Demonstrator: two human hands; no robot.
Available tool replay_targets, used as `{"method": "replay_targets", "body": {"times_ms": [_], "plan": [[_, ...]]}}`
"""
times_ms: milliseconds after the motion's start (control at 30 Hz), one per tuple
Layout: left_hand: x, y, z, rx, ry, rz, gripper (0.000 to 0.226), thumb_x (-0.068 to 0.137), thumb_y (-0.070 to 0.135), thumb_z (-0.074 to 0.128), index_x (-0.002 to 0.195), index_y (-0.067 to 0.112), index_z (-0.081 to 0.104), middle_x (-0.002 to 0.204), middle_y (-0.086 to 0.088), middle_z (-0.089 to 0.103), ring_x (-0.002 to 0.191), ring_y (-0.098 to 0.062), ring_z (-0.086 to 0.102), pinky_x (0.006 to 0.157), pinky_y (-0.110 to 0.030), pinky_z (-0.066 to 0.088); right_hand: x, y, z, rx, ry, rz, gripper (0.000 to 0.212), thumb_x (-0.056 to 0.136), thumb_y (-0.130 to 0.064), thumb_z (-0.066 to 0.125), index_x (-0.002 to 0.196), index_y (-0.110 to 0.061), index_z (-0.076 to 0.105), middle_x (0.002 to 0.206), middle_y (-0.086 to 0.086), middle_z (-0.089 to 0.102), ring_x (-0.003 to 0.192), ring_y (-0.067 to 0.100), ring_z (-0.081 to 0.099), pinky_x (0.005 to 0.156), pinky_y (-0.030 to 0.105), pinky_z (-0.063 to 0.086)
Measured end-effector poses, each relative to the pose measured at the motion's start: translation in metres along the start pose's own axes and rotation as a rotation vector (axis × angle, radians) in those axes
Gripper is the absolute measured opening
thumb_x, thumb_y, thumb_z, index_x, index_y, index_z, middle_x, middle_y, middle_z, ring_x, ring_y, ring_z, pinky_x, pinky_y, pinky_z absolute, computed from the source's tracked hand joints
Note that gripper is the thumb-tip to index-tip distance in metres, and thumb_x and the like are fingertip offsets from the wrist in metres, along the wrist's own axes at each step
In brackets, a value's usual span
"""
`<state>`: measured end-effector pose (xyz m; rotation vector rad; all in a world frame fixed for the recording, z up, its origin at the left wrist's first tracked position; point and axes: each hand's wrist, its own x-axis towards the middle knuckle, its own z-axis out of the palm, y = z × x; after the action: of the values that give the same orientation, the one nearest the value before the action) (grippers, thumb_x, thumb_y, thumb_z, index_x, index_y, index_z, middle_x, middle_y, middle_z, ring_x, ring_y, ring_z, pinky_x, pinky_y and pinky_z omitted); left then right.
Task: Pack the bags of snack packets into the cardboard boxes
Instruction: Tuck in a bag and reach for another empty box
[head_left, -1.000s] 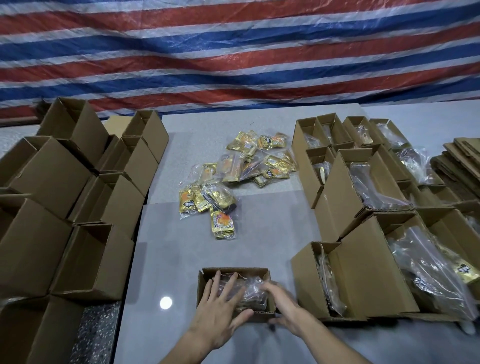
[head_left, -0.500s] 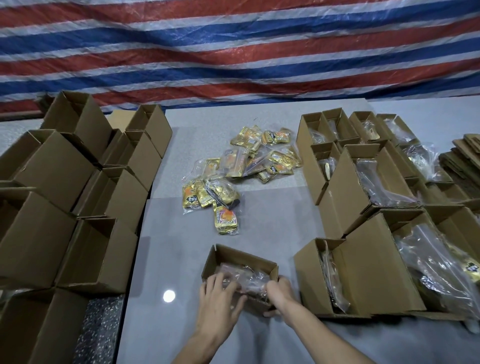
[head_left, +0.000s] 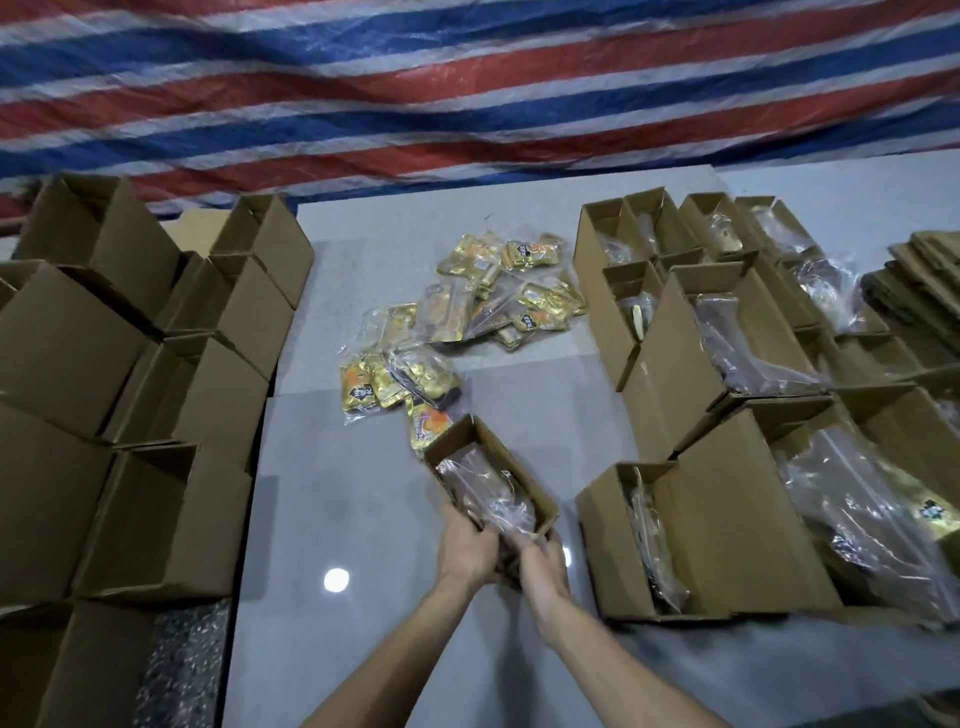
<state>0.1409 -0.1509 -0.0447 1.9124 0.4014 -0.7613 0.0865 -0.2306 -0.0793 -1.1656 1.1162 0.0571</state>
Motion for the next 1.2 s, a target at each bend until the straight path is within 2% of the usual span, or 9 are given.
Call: {"method": "replay_targets", "body": {"times_ms": [133, 267, 367, 467, 633, 800, 933, 1100, 1200], "plan": [[0.021, 0.014, 0.008, 0.029, -0.003, 0.042, 0.038, 0.088, 0.017, 0.052, 0.123, 0.015, 0.04, 0.116, -0.015, 0.064, 0.1, -0.039, 0.065, 0.084, -0.054, 0.056, -0.002, -0.007, -0.016, 0.141, -0.118, -0.024, 0.039, 0.087, -0.024, 0.076, 0.122, -0.027, 0.059, 0.107, 0.0, 0.075, 0.095, 0.029, 0.073, 0.076, 0.041, 0.059], [0.038, 0.041, 0.022, 0.097, -0.031, 0.109, 0.046, 0.088, 0.017, 0.051, 0.133, 0.017, 0.041, 0.119, -0.015, 0.065, 0.102, -0.042, 0.065, 0.085, -0.057, 0.055, 0.006, -0.013, -0.027, 0.173, -0.017, -0.028, 0.024, 0.089, -0.023, 0.074, 0.109, -0.02, 0.061, 0.096, 0.007, 0.074, 0.077, 0.023, 0.072, 0.06, 0.033, 0.059], [0.049, 0.063, 0.037, 0.102, -0.06, 0.149, 0.043, 0.092, 0.011, 0.051, 0.133, 0.017, 0.039, 0.123, -0.017, 0.062, 0.106, -0.041, 0.064, 0.089, -0.057, 0.053, 0.01, -0.01, -0.028, 0.165, 0.005, -0.035, 0.012, 0.093, -0.013, 0.068, 0.102, -0.007, 0.063, 0.081, 0.015, 0.07, 0.059, 0.02, 0.064, 0.046, 0.027, 0.05], [0.059, 0.085, 0.053, 0.11, -0.095, 0.181, 0.032, 0.094, 0.011, 0.051, 0.125, 0.018, 0.046, 0.121, -0.017, 0.063, 0.101, -0.04, 0.066, 0.086, -0.055, 0.055, 0.014, 0.0, -0.028, 0.088, -0.023, -0.034, 0.006, 0.095, -0.006, 0.061, 0.095, -0.003, 0.066, 0.073, 0.013, 0.069, 0.056, 0.02, 0.062, 0.046, 0.026, 0.047], [0.068, 0.115, 0.071, 0.149, -0.193, 0.153, 0.025, 0.098, 0.018, 0.049, 0.117, 0.031, 0.044, 0.11, -0.016, 0.068, 0.082, -0.039, 0.071, 0.065, -0.053, 0.061, 0.02, 0.007, -0.03, 0.035, -0.062, 0.0, 0.01, 0.095, -0.013, 0.064, 0.09, -0.007, 0.071, 0.073, 0.011, 0.07, 0.059, 0.019, 0.065, 0.051, 0.028, 0.051], [0.08, 0.13, 0.091, 0.139, -0.287, 0.078, 0.044, 0.099, 0.015, 0.051, 0.14, 0.025, 0.043, 0.12, -0.017, 0.064, 0.093, -0.038, 0.07, 0.069, -0.053, 0.061, 0.024, 0.0, -0.03, -0.011, -0.081, -0.014, 0.014, 0.096, -0.019, 0.062, 0.091, -0.012, 0.072, 0.079, 0.007, 0.073, 0.064, 0.016, 0.068, 0.058, 0.025, 0.054], [0.081, 0.134, 0.105, 0.088, -0.351, 0.04, 0.054, 0.098, 0.016, 0.055, 0.148, 0.027, 0.037, 0.121, -0.02, 0.065, 0.097, -0.037, 0.07, 0.075, -0.055, 0.06, 0.029, -0.013, -0.029, 0.026, -0.047, 0.022, 0.014, 0.095, -0.015, 0.061, 0.093, -0.005, 0.07, 0.07, 0.005, 0.071, 0.058, 0.014, 0.063, 0.052, 0.025, 0.05], [0.079, 0.137, 0.116, 0.126, -0.371, 0.053, 0.057, 0.096, 0.012, 0.054, 0.149, 0.026, 0.036, 0.116, -0.016, 0.066, 0.067, -0.025, 0.065, 0.046, -0.033, 0.058, 0.031, -0.03, -0.029, 0.071, -0.036, 0.04, 0.012, 0.094, -0.009, 0.059, 0.087, -0.004, 0.067, 0.067, 0.007, 0.065, 0.054, 0.016, 0.057, 0.049, 0.026, 0.046], [0.078, 0.136, 0.12, 0.137, -0.373, 0.065, 0.055, 0.096, 0.011, 0.052, 0.147, 0.024, 0.039, 0.119, -0.015, 0.063, 0.068, -0.028, 0.066, 0.049, -0.036, 0.059, 0.03, -0.034, -0.03, 0.062, -0.035, 0.04, 0.014, 0.095, -0.009, 0.058, 0.084, -0.005, 0.066, 0.065, 0.006, 0.065, 0.054, 0.017, 0.057, 0.05, 0.027, 0.047]]}}
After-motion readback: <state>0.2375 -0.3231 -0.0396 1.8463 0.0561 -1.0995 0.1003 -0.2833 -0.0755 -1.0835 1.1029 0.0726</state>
